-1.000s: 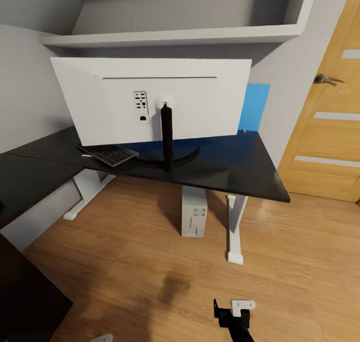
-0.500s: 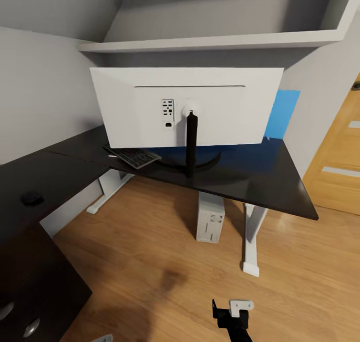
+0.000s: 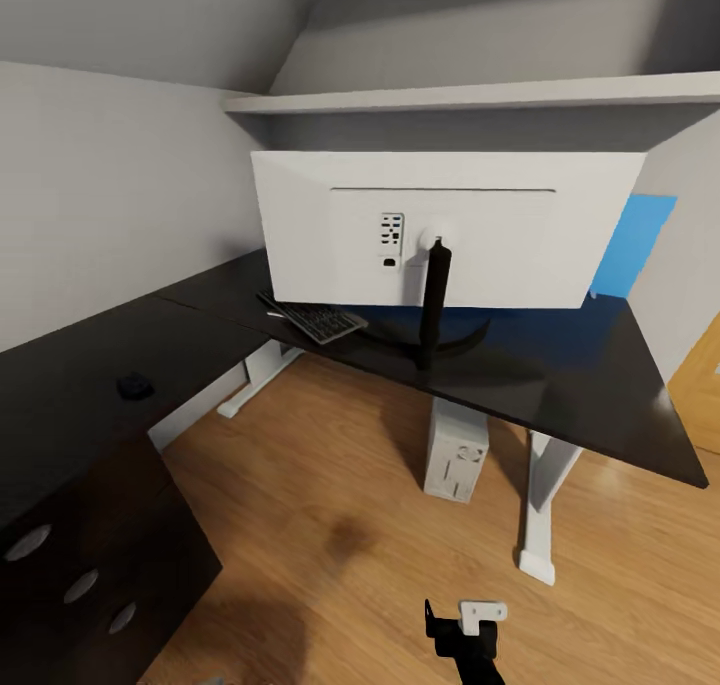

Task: In the bedroom, organize the workspace by keeping the computer under the desk, ensuring the monitor is on the desk, placing the keyboard on the desk next to the monitor, placing the mouse on the desk next to the keyboard, moving the folder from the swivel chair onto the desk next to the mouse, stacking the notebook on top of the folder with the pen on top of the notebook, and positioning the swivel chair next to the desk.

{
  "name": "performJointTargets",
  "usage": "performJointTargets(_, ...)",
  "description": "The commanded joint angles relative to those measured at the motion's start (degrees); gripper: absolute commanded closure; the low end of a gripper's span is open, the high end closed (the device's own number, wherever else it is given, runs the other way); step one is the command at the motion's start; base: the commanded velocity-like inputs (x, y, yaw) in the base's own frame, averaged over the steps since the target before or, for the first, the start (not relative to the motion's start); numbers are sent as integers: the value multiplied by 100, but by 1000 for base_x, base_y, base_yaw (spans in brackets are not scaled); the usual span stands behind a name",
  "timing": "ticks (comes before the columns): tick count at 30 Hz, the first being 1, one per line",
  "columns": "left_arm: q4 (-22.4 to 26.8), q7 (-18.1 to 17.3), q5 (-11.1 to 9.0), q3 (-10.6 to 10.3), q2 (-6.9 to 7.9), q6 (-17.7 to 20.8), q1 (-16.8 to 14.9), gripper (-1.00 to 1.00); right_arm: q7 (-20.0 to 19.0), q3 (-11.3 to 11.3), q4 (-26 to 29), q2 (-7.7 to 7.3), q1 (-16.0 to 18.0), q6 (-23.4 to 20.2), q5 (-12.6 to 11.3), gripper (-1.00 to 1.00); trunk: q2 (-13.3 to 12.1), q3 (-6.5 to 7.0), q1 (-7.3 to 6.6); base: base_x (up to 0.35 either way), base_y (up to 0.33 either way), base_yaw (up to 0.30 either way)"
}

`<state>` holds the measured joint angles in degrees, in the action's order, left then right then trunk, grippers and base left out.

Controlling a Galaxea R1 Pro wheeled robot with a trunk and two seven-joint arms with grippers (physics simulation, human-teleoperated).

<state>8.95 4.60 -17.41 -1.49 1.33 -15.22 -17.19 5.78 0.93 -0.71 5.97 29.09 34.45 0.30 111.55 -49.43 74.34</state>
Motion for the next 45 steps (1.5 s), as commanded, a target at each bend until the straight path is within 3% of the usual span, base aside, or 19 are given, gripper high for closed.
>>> performJointTargets(1,-8,13,-25,-18,0,-16,-3,-100,29,13,-8,1,5,18,5,-100,-40,12,-23,0,0,272)
performJointTargets(22,-25,11,-29,-17,-4,-16,-3,-100,38,12,-16,0,4,33,5,-100,-882,373,-485,0,0,105)
performJointTargets(35,-25,12,-26,-17,-8,-16,-3,-100,62,14,-17,12,5,29,5,-100,-1403,580,-770,0,0,223)
performJointTargets(45,-25,13,-25,-11,-2,-16,-3,-100,64,5,-9,-61,2,61,-4,-100,-1804,753,-990,0,0,71)
